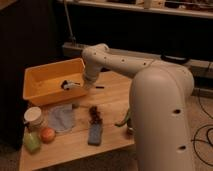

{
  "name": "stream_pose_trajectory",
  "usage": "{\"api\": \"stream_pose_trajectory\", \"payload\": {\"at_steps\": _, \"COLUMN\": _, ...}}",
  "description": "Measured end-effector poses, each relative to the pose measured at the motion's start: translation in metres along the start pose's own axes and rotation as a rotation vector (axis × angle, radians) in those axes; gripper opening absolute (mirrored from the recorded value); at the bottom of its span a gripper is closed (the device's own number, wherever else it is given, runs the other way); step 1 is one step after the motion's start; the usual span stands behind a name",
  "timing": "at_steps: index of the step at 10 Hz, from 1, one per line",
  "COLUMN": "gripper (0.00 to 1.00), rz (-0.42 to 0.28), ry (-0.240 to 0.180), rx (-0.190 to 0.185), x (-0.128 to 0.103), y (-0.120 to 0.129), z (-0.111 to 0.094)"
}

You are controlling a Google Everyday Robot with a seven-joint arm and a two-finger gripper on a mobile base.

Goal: Wipe tray with brush

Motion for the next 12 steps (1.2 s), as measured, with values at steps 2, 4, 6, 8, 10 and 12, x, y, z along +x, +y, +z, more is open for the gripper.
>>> {"api": "stream_pose_trajectory", "payload": {"at_steps": 2, "gripper": 0.0, "rz": 0.03, "ry": 0.013, "rx": 0.035, "x": 0.009, "y": -0.019, "z": -0.008}}
{"api": "stream_pose_trajectory", "payload": {"at_steps": 4, "gripper": 0.0, "rz": 0.05, "ry": 0.024, "rx": 0.057, "x": 0.011, "y": -0.032, "z": -0.013}}
{"api": "stream_pose_trajectory", "payload": {"at_steps": 6, "gripper": 0.0, "rz": 0.059, "ry": 0.013, "rx": 0.076, "x": 0.004, "y": -0.043, "z": -0.019}}
{"api": "stream_pose_trajectory", "payload": {"at_steps": 8, "gripper": 0.0, "rz": 0.066, "ry": -0.017, "rx": 0.095, "x": 0.0, "y": -0.054, "z": -0.031}}
{"api": "stream_pose_trajectory", "payload": {"at_steps": 10, "gripper": 0.0, "rz": 0.079, "ry": -0.023, "rx": 0.095, "x": -0.002, "y": -0.067, "z": -0.035}}
{"api": "stream_pose_trajectory", "payload": {"at_steps": 12, "gripper": 0.0, "rz": 0.08, "ry": -0.03, "rx": 0.088, "x": -0.01, "y": -0.072, "z": -0.029}}
